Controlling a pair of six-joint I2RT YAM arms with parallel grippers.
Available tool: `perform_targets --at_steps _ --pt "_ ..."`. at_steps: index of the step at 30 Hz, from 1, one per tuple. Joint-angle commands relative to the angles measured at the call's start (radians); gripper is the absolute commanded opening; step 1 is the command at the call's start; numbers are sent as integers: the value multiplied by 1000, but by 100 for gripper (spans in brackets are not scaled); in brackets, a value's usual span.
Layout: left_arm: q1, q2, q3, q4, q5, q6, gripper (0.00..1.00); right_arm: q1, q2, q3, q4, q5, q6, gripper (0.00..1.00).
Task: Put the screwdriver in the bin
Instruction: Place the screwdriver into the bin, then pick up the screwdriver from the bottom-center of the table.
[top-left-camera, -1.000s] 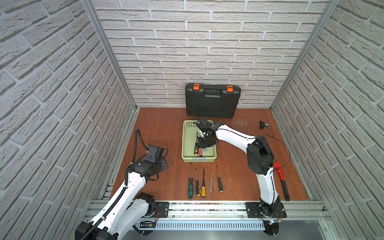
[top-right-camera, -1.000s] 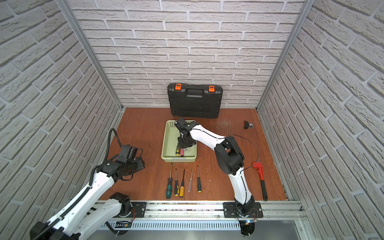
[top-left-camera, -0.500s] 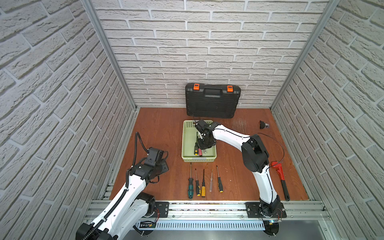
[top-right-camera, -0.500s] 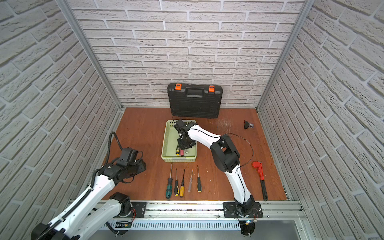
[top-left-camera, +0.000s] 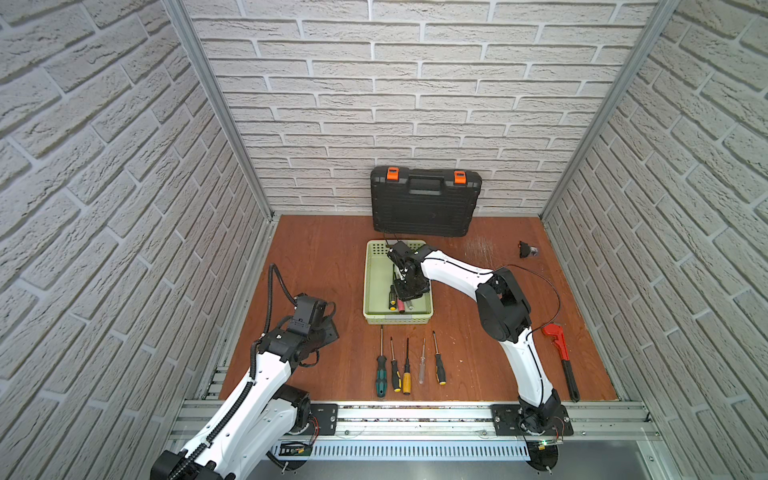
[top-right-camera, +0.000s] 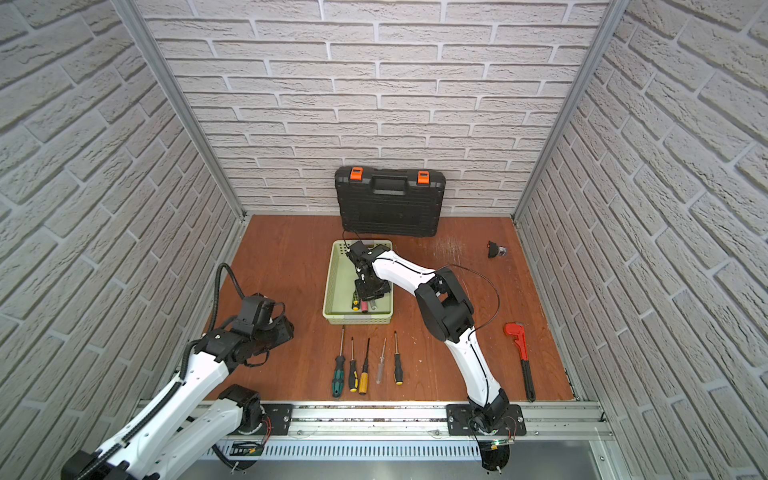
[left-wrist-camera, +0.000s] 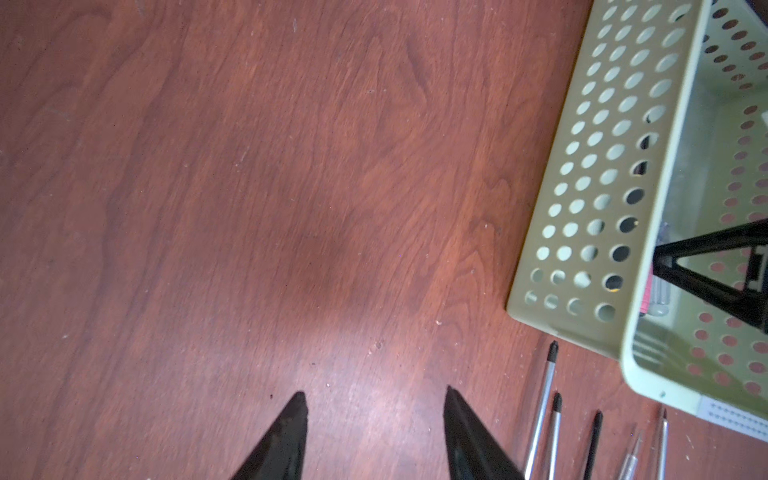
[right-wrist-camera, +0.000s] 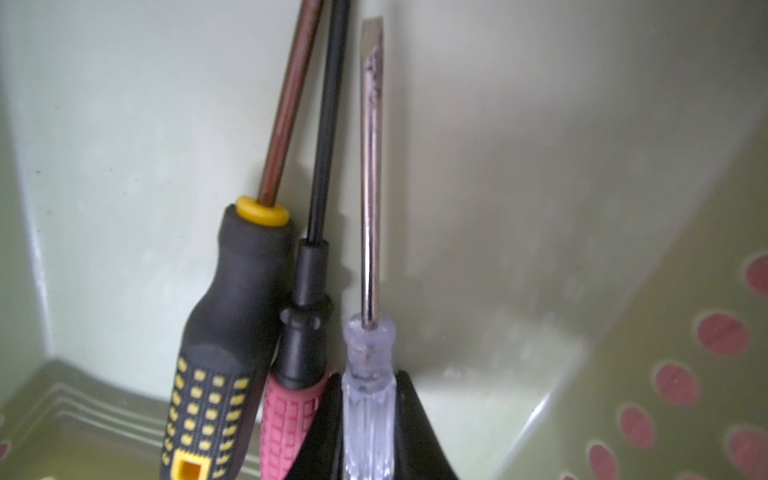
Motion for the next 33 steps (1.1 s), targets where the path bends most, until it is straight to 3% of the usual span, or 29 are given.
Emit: perform_targets --at_steps 1,6,12,19,25,33 --pt "5 14 -5 48 21 10 55 6 -2 24 2 -10 -25 26" --pt "4 54 15 42 56 13 55 6 -18 23 -9 13 -39 37" --pt "3 45 29 24 104 4 54 17 -77 4 -1 36 -54 33" --pt "-51 84 59 -72 190 -26 51 43 -211 -7 25 106 -111 34" --pt "-234 68 113 -187 149 -99 50 60 -398 -134 136 135 -124 35" --pt "-516 103 144 -247 96 -183 50 69 -591 -312 275 72 -108 37"
